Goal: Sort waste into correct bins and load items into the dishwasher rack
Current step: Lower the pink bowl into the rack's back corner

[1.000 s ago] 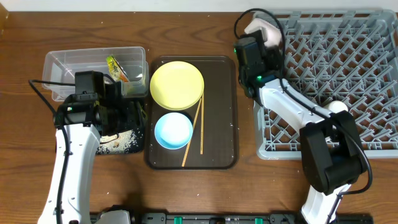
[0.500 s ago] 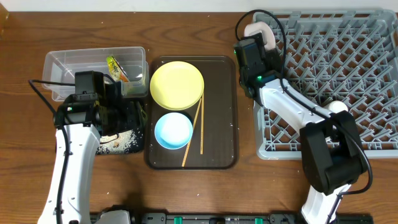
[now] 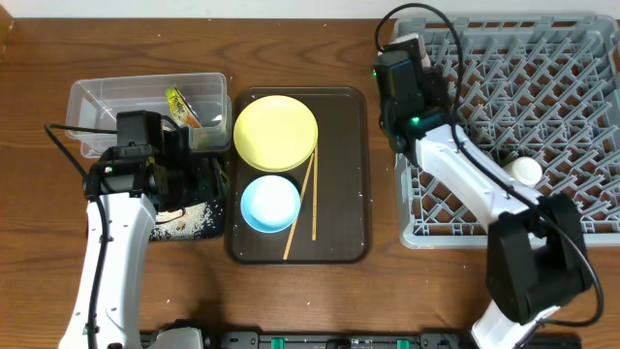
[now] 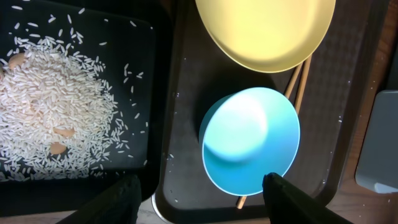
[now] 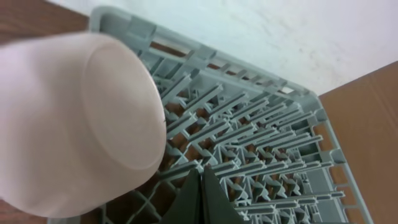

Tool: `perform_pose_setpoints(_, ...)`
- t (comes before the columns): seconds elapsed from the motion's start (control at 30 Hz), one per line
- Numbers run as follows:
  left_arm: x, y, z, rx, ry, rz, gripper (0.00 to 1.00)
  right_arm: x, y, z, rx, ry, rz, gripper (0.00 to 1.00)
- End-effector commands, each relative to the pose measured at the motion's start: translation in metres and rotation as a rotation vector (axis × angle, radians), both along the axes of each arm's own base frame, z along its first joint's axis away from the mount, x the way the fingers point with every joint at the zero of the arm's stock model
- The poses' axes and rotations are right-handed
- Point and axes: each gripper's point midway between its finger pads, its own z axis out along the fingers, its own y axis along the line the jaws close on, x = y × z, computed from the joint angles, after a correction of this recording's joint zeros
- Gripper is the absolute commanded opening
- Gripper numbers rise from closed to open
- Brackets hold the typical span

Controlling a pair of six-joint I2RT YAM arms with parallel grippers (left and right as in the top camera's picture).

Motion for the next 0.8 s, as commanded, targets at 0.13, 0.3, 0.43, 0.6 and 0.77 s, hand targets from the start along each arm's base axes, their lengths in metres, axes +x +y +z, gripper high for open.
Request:
perform_pose_setpoints(0.13,-0.002,0.002,-0.001,0.011,0.001,-0.004,0.65,-0.007,0.048,-0.018,0.191,0.115,0.246,0.11)
perform_pose_setpoints(0.3,-0.002,0.002,-0.001,0.011,0.001,-0.004,0.66,-0.013,0.064,-0.023,0.219,0.140,0.287,0.41)
perform_pose_setpoints(0.43,-0.002,0.002,-0.001,0.011,0.001,-0.004,0.66,-0.011,0.055,-0.020,0.171,0.113,0.238,0.38)
perform_pose_setpoints(0.6,-0.002,0.002,-0.001,0.011,0.001,-0.004,0.66,-0.014,0.062,-0.024,0.030,0.179,0.339,0.31)
perform_pose_setpoints(0.77,-0.002,0.002,-0.001,0.011,0.001,-0.004,0.66,-0.027,0.109,-0.028,0.049,0.203,0.502,0.21)
